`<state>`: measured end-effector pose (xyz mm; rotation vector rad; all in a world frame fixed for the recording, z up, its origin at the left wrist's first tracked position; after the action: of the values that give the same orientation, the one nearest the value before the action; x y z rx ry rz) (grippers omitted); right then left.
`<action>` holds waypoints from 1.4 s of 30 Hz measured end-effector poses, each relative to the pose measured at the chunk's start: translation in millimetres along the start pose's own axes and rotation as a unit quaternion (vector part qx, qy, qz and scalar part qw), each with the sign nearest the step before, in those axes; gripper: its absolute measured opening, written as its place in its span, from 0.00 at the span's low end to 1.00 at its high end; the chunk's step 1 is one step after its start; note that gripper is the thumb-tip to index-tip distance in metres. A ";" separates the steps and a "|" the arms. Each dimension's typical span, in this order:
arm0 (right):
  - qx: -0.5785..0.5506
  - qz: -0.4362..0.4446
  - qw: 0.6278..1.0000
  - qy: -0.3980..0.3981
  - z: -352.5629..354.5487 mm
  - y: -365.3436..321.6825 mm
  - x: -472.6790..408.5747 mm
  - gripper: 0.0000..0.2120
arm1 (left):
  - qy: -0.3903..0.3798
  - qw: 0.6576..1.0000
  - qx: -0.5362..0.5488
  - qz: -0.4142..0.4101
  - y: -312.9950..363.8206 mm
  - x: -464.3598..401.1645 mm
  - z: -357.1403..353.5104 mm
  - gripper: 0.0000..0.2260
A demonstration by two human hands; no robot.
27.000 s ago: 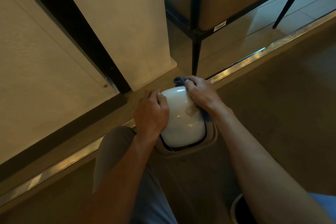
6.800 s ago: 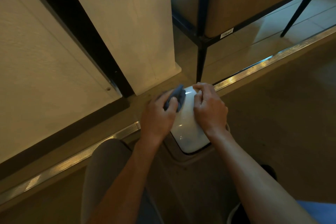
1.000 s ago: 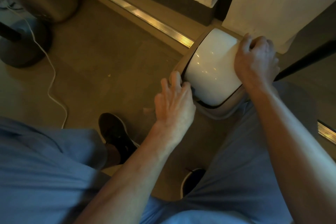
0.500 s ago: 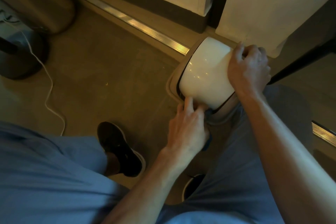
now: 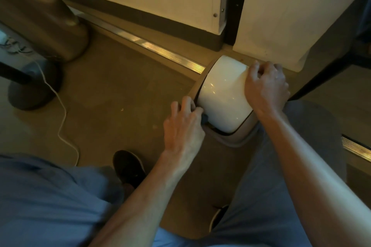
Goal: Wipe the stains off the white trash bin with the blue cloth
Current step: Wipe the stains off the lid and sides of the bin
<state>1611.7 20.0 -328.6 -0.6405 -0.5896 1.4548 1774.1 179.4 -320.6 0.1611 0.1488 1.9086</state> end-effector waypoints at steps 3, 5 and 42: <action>0.004 -0.003 1.000 0.004 0.2 -0.2 2.0 0.23 | -0.011 1.000 0.014 -0.011 4.7 5.4 -7.3 0.11; 0.014 -0.004 1.000 0.005 -0.8 -1.1 2.6 0.23 | -0.021 0.999 0.029 -0.018 8.4 13.3 -15.7 0.11; -0.004 -0.023 1.000 0.014 -7.1 2.3 0.3 0.12 | 0.040 0.968 0.171 -0.178 70.2 -138.5 9.7 0.16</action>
<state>1615.2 20.1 -335.2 -0.6488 -0.5841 1.3988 1757.2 25.7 -303.7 0.2705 0.5278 1.5190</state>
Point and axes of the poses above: each hand's wrist, its own x-axis away from the middle knuckle, its own z-axis out of the back of the hand, y = z × x, the point moved 7 cm from there along -x, towards the middle knuckle
